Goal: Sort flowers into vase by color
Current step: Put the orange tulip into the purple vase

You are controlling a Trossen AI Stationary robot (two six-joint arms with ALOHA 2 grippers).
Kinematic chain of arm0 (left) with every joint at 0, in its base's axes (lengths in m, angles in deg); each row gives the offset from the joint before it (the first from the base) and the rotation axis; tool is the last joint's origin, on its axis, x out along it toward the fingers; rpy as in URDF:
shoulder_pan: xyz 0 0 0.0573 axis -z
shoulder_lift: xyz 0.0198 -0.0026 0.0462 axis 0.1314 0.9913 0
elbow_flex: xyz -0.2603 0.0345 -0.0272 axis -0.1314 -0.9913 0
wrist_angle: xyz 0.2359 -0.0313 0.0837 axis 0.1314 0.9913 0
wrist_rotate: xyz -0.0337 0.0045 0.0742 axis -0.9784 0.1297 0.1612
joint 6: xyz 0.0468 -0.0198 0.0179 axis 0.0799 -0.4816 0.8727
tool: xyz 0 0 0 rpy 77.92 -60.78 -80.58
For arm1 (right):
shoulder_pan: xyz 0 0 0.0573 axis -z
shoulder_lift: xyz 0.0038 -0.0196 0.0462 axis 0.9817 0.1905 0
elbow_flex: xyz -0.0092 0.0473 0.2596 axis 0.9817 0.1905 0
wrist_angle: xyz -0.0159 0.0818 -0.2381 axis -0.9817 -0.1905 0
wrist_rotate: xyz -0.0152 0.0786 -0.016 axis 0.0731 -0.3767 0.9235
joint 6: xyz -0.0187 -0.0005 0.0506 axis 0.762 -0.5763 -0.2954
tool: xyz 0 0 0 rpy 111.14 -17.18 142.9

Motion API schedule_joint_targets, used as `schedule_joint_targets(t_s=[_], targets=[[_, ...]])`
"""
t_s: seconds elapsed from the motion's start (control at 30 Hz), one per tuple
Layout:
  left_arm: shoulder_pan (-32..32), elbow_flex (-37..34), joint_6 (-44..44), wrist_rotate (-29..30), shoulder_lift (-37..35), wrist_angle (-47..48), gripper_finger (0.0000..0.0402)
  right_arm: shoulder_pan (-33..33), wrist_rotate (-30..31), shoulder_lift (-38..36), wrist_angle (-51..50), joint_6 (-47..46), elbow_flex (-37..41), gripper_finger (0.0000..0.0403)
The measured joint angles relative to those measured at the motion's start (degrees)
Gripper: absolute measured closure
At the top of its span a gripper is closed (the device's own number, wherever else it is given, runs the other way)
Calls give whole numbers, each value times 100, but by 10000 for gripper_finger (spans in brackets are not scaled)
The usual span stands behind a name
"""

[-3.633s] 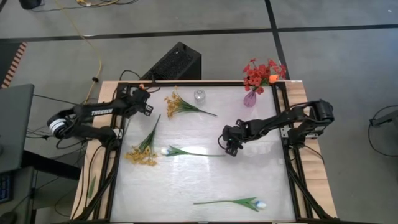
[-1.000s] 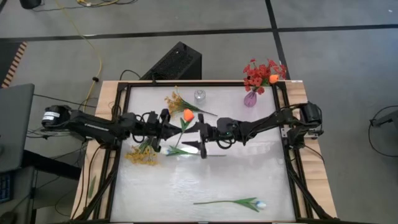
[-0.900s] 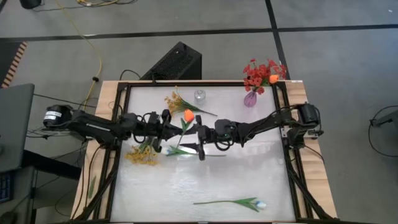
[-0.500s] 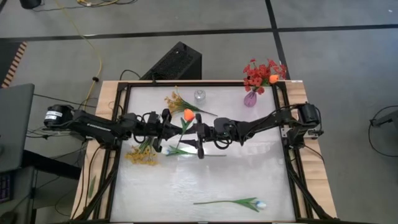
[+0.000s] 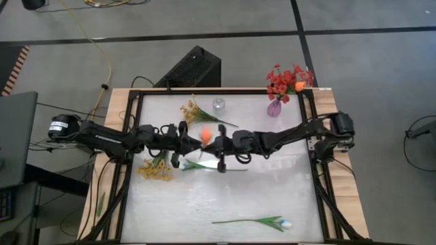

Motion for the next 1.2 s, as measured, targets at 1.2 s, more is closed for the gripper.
schedule_joint_targets(t_s=[1.2], targets=[[-177, 0, 592, 681, -426, 1715, 280, -662, 4291, -6267, -8097, -3228, -364, 384]])
